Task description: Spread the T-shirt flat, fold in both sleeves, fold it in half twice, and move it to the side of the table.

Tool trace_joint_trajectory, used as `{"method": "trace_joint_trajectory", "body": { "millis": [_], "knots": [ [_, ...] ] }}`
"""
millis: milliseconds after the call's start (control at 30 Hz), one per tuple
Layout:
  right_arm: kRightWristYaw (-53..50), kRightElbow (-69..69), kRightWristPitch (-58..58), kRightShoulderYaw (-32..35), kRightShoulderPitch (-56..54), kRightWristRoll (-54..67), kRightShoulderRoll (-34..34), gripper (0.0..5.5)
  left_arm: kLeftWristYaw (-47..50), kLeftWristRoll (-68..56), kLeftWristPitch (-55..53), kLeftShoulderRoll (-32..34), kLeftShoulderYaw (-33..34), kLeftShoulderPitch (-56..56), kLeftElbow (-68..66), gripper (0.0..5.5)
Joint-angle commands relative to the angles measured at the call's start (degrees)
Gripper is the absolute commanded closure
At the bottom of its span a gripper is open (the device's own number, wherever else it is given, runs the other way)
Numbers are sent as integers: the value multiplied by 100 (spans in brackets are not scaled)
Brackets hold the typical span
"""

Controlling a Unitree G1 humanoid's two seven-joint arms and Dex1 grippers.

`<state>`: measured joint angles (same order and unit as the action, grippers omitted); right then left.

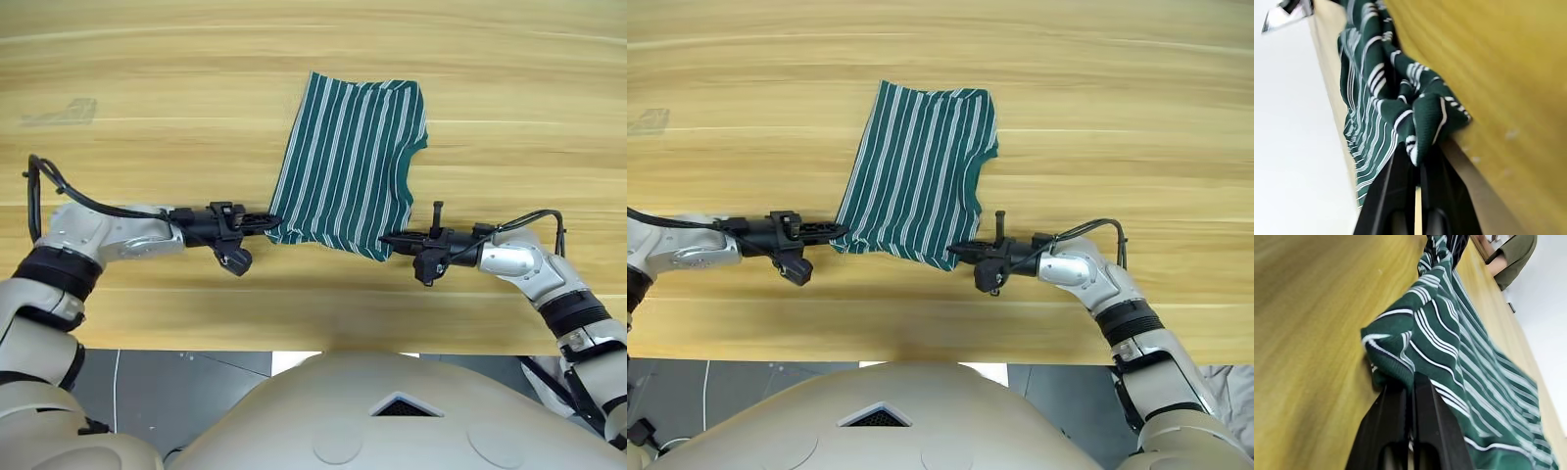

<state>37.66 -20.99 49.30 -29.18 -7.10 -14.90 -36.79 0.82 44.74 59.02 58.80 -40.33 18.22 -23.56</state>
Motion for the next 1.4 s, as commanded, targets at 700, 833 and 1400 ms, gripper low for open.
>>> {"method": "trace_joint_trajectory", "body": {
  "millis": [700,833,1400],
  "knots": [
    [3092,4029,-5152,1969,1889,5027,-1179,550,-5336,-8140,-3771,2723,3143,-4503,4943,549],
    [3029,4387,-5331,2311,2171,5142,-1176,550,-5600,-8122,-3998,2387,4118,-5499,5370,549],
    [1023,1812,-5168,2039,-425,3174,925,550,-4115,-5934,-6072,-1109,3167,-1559,2937,549]
  ]
}}
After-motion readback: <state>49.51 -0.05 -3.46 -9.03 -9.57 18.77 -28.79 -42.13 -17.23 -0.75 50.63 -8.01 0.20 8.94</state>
